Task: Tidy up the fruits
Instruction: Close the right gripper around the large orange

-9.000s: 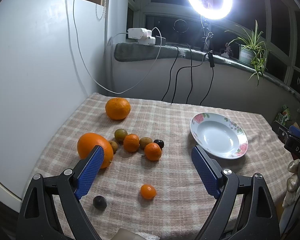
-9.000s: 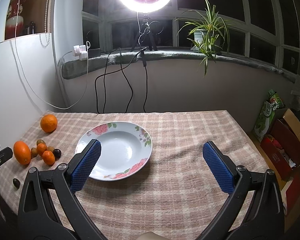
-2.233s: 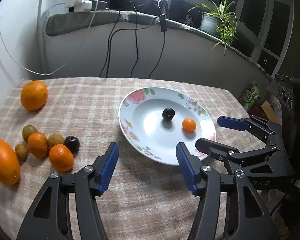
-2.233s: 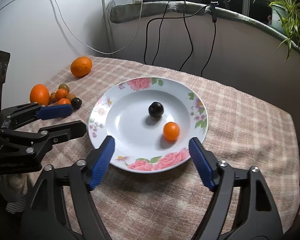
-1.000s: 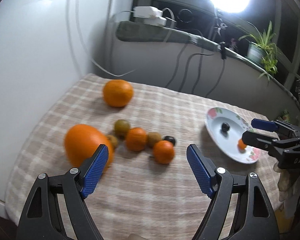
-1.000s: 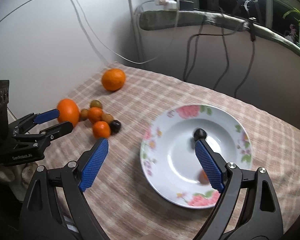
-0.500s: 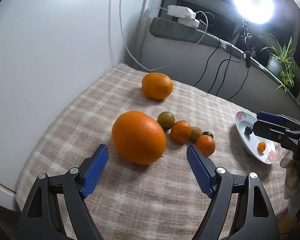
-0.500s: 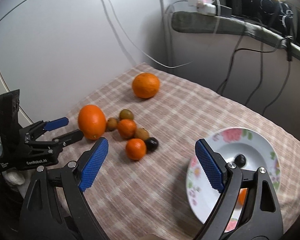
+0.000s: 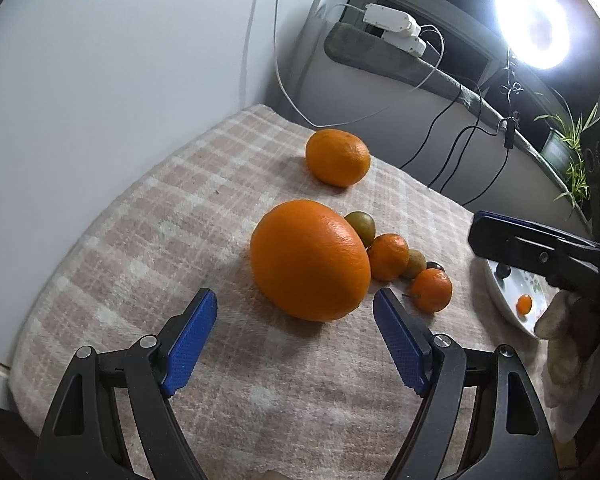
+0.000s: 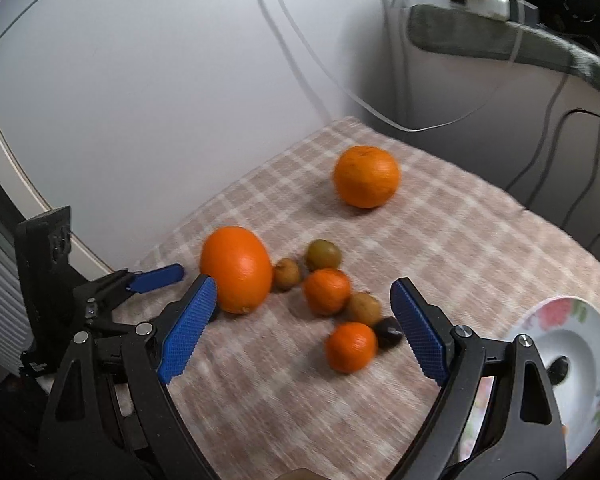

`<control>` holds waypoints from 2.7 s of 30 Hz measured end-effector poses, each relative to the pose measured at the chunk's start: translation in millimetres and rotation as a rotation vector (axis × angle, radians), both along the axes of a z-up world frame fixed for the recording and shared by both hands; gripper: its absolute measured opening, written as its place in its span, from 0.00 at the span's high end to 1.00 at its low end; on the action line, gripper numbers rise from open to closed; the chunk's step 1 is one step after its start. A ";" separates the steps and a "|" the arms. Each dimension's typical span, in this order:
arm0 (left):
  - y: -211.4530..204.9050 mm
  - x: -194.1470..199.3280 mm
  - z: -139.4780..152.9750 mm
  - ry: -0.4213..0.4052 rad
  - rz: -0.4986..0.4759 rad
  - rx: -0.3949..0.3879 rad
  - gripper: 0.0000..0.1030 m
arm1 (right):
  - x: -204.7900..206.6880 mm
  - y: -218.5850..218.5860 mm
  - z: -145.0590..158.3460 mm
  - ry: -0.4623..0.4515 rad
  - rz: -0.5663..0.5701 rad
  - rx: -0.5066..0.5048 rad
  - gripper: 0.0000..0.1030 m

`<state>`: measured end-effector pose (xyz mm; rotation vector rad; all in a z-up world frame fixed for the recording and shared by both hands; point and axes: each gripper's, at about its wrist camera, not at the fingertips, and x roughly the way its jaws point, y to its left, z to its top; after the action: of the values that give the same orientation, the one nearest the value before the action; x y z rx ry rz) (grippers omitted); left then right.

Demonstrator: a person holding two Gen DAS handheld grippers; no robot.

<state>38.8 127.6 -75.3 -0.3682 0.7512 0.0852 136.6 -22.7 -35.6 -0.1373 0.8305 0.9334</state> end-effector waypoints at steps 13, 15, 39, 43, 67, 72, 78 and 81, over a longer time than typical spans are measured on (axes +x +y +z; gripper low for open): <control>5.7 3.4 -4.9 0.009 -0.008 -0.051 0.22 | -0.7 51.2 -19.4 0.031 0.119 -0.042 0.12; 5.6 3.6 -4.7 0.007 -0.009 -0.054 0.22 | -1.2 55.4 -20.8 0.027 0.130 -0.049 0.12; 8.3 12.8 -10.1 0.022 -0.049 -0.108 0.25 | 4.4 85.1 -42.3 0.092 0.201 -0.071 0.34; 6.7 14.4 -11.8 0.031 -0.062 -0.112 0.30 | 4.5 87.0 -44.6 0.096 0.205 -0.080 0.35; -16.4 7.1 7.0 -0.023 -0.076 -0.087 0.39 | -4.5 71.5 -25.6 0.053 0.170 -0.045 0.36; -28.1 5.1 16.2 -0.038 -0.096 -0.080 0.39 | -14.6 57.7 -14.9 0.033 0.148 -0.029 0.36; -46.6 5.6 24.1 -0.053 -0.127 -0.074 0.39 | -20.6 36.5 -7.5 0.017 0.116 -0.017 0.36; -56.5 6.6 27.0 -0.058 -0.147 -0.069 0.39 | -21.7 22.6 -4.3 0.015 0.097 -0.007 0.36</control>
<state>45.4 71.2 -48.3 -0.3781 0.7229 -0.0898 114.9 -0.1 -39.9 -0.1779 0.8473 1.0233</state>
